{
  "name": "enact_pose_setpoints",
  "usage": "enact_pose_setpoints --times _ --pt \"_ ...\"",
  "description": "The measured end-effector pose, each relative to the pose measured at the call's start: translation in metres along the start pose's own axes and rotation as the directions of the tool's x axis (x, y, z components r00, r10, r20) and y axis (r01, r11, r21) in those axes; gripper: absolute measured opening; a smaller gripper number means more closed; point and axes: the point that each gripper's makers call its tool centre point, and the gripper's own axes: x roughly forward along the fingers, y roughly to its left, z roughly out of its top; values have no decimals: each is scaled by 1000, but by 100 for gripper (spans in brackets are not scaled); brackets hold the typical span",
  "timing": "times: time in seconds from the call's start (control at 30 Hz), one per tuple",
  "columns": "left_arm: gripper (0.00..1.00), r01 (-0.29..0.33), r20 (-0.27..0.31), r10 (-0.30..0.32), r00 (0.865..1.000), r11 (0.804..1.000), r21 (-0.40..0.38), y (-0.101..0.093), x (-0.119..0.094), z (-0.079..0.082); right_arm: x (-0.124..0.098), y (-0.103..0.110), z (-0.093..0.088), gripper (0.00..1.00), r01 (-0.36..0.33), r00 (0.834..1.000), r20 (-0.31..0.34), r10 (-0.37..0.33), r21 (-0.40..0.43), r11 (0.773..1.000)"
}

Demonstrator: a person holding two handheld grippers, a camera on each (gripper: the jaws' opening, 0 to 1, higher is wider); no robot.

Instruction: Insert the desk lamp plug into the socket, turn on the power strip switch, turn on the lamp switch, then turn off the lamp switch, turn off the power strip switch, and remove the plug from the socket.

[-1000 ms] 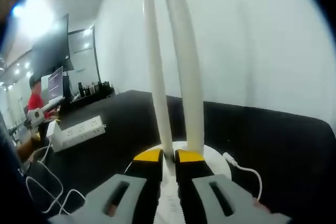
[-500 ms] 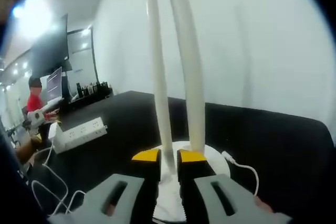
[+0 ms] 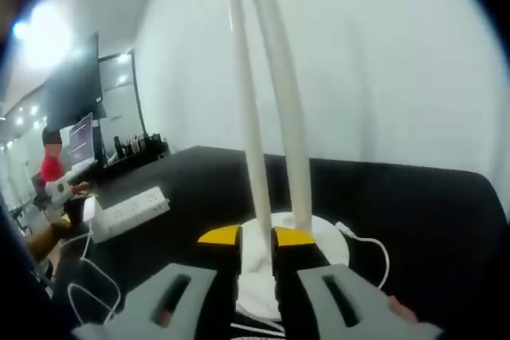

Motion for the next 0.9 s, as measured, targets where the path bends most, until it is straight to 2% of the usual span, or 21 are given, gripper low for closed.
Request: enact_pose_setpoints --times 0.2,0.47,0.73,0.8,0.9 --pt "69 -3 9 3 1000 1000 -9 3 1 1 -18 8 3 23 -4 999 35 3 34 999" --pt "69 -3 5 3 1000 1000 -13 2 2 -1 -37 29 11 38 -20 998 58 18 37 999" --pt "69 -5 6 5 1000 1000 -18 2 1 0 -54 44 18 52 -21 998 52 22 -9 1000" --pt "69 -3 7 3 1000 1000 -19 1 1 0 -59 58 15 56 -19 998 53 20 -19 1000" --pt "70 -3 7 3 1000 1000 -19 -1 -1 1 -66 63 15 58 -14 999 49 16 -30 999"
